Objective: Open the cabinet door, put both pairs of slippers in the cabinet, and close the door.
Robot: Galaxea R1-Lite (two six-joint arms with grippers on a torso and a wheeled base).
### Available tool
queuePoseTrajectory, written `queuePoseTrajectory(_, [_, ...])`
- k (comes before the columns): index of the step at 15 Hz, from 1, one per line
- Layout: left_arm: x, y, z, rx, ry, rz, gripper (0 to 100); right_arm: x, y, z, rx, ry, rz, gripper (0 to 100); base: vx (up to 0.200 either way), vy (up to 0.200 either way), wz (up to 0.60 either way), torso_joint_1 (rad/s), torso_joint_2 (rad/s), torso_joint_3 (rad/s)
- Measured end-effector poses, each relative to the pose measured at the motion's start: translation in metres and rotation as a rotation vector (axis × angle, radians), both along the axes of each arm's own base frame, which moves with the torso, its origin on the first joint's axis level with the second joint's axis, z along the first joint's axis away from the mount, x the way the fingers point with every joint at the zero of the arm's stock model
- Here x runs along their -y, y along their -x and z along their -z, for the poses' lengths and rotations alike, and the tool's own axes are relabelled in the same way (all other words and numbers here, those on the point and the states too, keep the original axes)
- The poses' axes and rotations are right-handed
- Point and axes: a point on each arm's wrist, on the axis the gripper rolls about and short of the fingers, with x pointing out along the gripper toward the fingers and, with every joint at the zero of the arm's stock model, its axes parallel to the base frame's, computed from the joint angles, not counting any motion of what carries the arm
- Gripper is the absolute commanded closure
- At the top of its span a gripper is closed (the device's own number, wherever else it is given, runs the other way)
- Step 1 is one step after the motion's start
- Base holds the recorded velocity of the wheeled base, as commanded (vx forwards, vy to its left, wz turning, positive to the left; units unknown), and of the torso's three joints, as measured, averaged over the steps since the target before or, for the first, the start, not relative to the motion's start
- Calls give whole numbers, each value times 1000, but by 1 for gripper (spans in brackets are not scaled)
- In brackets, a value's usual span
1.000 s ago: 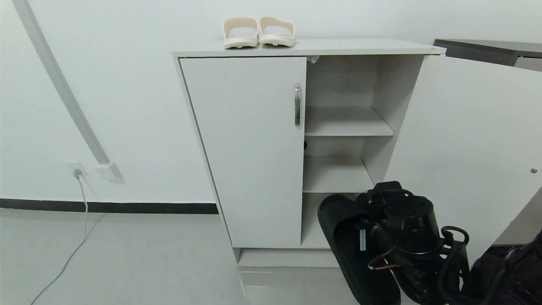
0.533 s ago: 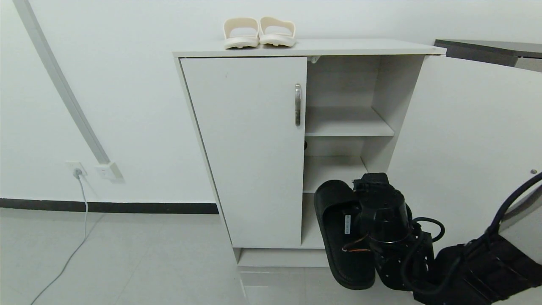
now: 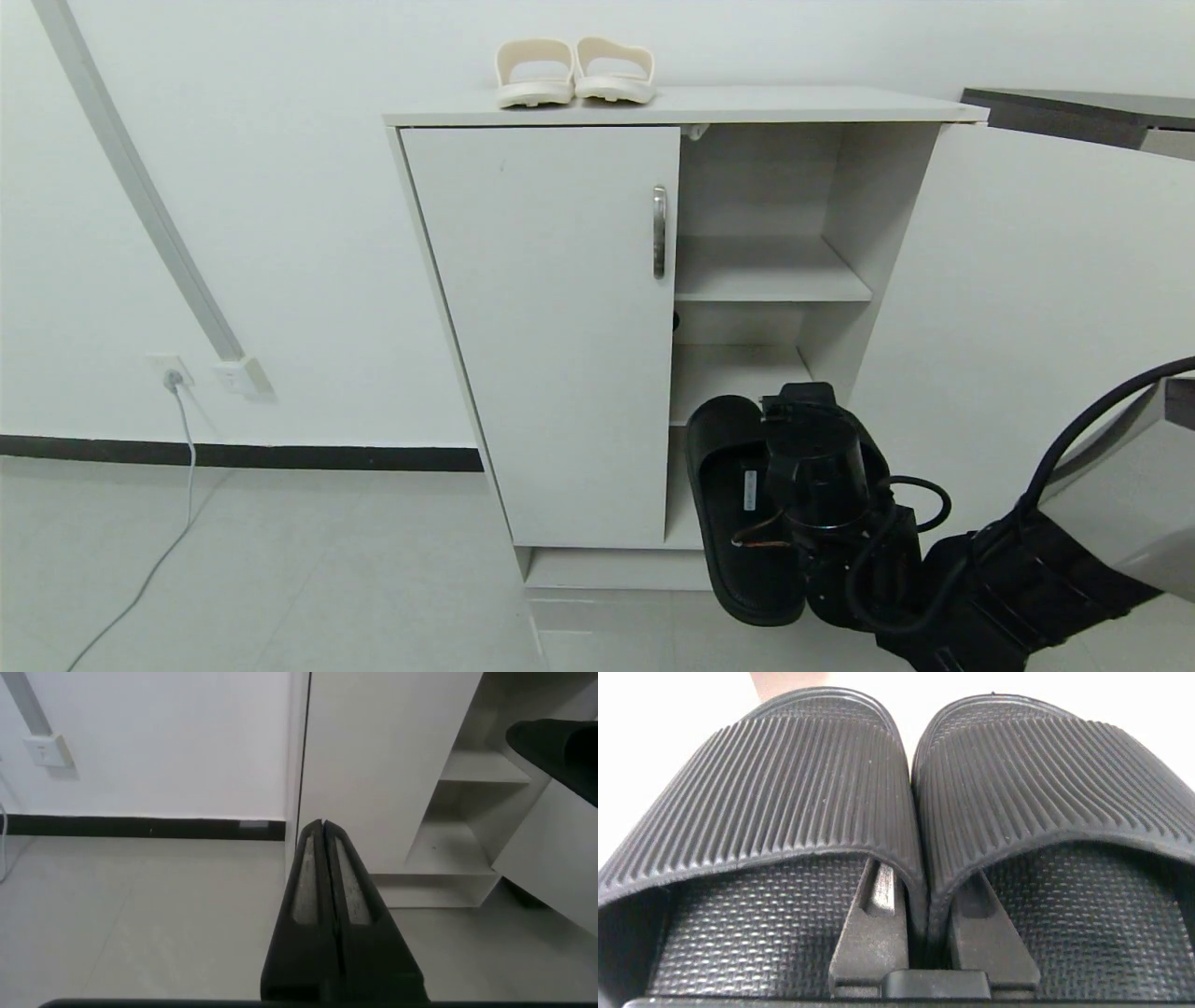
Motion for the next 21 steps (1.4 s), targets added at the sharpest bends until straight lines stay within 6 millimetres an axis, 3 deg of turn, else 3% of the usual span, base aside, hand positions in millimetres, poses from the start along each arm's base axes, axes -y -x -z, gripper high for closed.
queuePoseTrajectory(2, [0,0,0,0,-1,0,100,0,0,2,-4,3,0,100,0,-200,0,5,2,5])
queuePoseTrajectory(21, [0,0,0,0,1,0,100,-25,-25,51,-53,7,-93,100,0,0,0,0,0,-3])
